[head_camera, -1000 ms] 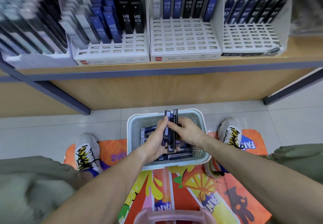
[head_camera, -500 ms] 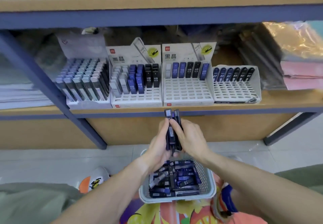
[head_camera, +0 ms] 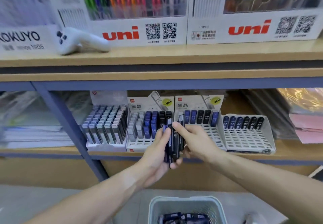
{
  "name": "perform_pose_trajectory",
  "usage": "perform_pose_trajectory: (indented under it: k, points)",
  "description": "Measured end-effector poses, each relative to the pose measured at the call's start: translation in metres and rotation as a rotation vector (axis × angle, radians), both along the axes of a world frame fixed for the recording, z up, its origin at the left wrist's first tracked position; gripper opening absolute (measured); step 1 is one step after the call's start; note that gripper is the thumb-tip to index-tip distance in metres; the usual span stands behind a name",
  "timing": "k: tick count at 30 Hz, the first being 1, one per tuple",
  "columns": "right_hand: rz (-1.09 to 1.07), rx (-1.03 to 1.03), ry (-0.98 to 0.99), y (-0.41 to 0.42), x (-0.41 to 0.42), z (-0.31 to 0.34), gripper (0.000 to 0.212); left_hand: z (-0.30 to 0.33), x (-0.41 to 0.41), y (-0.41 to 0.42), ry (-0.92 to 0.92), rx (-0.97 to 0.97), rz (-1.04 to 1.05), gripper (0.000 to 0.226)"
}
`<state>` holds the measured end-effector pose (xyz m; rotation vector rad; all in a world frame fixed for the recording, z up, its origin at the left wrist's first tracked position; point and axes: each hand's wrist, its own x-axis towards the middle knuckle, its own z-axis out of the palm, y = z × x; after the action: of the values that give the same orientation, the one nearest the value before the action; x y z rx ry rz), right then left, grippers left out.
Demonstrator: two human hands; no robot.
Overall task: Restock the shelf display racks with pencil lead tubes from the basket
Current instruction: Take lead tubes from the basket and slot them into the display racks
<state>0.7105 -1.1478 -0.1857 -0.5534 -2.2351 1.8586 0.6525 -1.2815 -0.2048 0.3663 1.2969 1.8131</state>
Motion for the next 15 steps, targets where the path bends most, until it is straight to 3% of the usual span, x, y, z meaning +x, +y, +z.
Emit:
perform_pose_trajectory:
  k: [7, 11, 15]
  points:
    - [0.071, -0.209, -0.071, -0.001, -0.023, -0.011, 0.061, -0.013, -0.02, -0.003, -0.1, -0.014, -0.018, 0.04]
    - [0.041, -0.329, -0.092, 0.006, -0.037, -0.014, 0.036, -0.021, -0.032, 0.0, -0.143, -0.006, 0.019, 0.042]
    - [0.086, -0.239, -0.061, 0.018, -0.047, -0.016, 0.028, -0.02, -0.039, 0.003, -0.164, 0.025, 0.061, 0.038]
